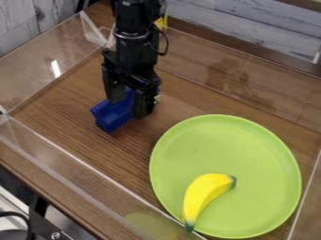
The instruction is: Put the blue object in the green plate
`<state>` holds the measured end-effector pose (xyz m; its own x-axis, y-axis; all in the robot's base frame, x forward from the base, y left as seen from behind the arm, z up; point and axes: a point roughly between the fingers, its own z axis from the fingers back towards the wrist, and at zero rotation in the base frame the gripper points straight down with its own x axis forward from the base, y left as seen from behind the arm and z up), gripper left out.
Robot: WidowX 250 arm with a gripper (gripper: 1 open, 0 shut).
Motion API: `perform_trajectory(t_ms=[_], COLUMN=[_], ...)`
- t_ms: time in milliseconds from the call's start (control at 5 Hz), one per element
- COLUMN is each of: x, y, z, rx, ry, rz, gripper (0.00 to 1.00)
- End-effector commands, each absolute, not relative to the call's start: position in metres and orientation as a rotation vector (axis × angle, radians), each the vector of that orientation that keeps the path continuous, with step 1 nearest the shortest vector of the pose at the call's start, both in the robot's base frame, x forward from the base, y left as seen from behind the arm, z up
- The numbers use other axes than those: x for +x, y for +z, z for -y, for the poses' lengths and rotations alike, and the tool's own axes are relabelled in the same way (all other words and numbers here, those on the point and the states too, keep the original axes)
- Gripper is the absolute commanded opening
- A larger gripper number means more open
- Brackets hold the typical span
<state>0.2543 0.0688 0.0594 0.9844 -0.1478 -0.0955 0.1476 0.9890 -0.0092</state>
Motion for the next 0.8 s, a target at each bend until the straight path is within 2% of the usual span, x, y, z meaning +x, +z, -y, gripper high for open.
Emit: perform_trajectory(t_ms=[0, 600], x=[0.2577, 0.2592], y=[0.0699, 0.0712], z=[-0.0750, -0.0841], rx=[0.024, 0.057], ry=[-0.146, -0.145], rz=[-0.052, -0.034], gripper=[1.00, 1.00])
